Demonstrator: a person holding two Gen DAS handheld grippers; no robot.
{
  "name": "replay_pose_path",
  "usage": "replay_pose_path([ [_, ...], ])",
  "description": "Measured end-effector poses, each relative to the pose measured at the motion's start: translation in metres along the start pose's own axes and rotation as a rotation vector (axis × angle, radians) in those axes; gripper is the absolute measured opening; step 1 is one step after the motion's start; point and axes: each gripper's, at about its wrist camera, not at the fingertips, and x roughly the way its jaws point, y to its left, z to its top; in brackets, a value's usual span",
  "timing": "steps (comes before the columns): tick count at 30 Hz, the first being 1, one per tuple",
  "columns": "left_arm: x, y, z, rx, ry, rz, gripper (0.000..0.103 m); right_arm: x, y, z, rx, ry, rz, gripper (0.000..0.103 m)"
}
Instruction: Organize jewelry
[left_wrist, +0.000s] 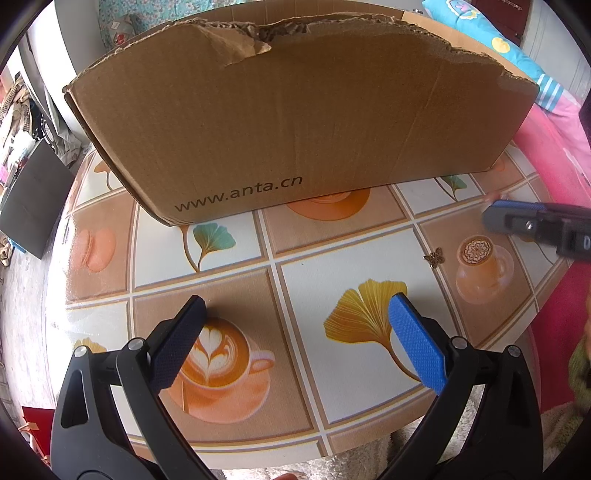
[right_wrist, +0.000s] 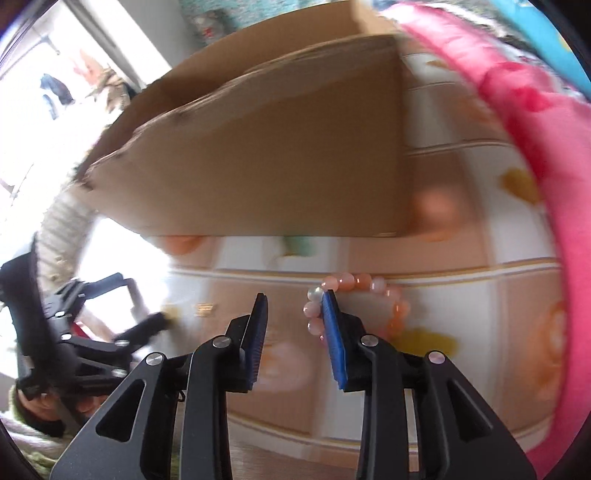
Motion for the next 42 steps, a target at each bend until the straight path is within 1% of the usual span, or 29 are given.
replay_pose_path([
  [2,0.0,0.0,0.0,0.0,-0.003,0.0,0.096,0.002,0.009,0.0,-0.014,0.005,0.038,0.031],
  [4,0.0,-0.001,-0.001,0.001,-0.008,0.001,0.096,0.0,0.017,0.001,-0.042,-0.003,0.039,0.032],
  [6,0.0,-0.001,-0.002,0.003,-0.013,0.001,0.096,-0.005,0.017,0.003,-0.047,-0.019,0.034,0.036],
  [9,0.001,0.0,-0.005,0.01,-0.026,-0.004,0.096,-0.015,0.007,0.003,-0.014,-0.045,0.022,0.037],
  [12,-0.001,-0.001,-0.008,0.021,-0.033,-0.01,0.096,-0.025,-0.003,0.0,0.028,-0.076,-0.009,0.037],
  [15,-0.004,-0.001,-0.009,0.03,-0.042,-0.006,0.096,-0.029,-0.013,-0.003,0.069,-0.09,-0.029,0.038],
  [17,-0.01,-0.005,-0.01,0.032,-0.077,-0.04,0.095,-0.031,-0.019,-0.005,0.09,-0.096,-0.037,0.038],
  [19,-0.018,-0.01,-0.009,0.034,-0.114,-0.112,0.095,-0.031,-0.022,-0.007,0.103,-0.098,-0.04,0.038],
  [21,-0.024,-0.015,-0.008,0.047,-0.143,-0.166,0.094,-0.029,-0.021,-0.008,0.108,-0.099,-0.039,0.038],
  [22,-0.028,-0.021,-0.007,0.065,-0.161,-0.2,0.088,-0.029,-0.023,-0.01,0.11,-0.1,-0.039,0.038],
  [23,-0.029,-0.025,-0.007,0.08,-0.169,-0.218,0.075,-0.028,-0.024,-0.012,0.112,-0.102,-0.038,0.038],
  [24,-0.03,-0.03,-0.006,0.1,-0.168,-0.236,0.071,-0.028,-0.025,-0.013,0.116,-0.104,-0.035,0.038],
  [25,-0.028,-0.035,-0.006,0.115,-0.156,-0.255,0.064,-0.028,-0.026,-0.013,0.12,-0.107,-0.028,0.038],
  [26,-0.026,-0.039,-0.006,0.122,-0.144,-0.27,0.051,-0.027,-0.027,-0.013,0.123,-0.107,-0.023,0.038],
  [27,-0.025,-0.044,-0.006,0.129,-0.13,-0.288,0.045,-0.026,-0.028,-0.014,0.126,-0.107,-0.015,0.038],
  [28,-0.021,-0.047,-0.005,0.134,-0.111,-0.3,0.041,-0.026,-0.03,-0.012,0.127,-0.106,-0.011,0.038],
  [30,-0.016,-0.053,-0.005,0.141,-0.085,-0.302,0.032,-0.026,-0.033,-0.013,0.125,-0.102,0.0,0.038],
  [36,-0.01,-0.062,0.002,0.156,-0.067,-0.294,0.016,-0.023,-0.045,-0.014,0.144,-0.104,0.017,0.038],
  [42,-0.006,-0.064,0.008,0.163,-0.068,-0.284,0.015,-0.023,-0.053,-0.012,0.159,-0.113,0.027,0.038],
])
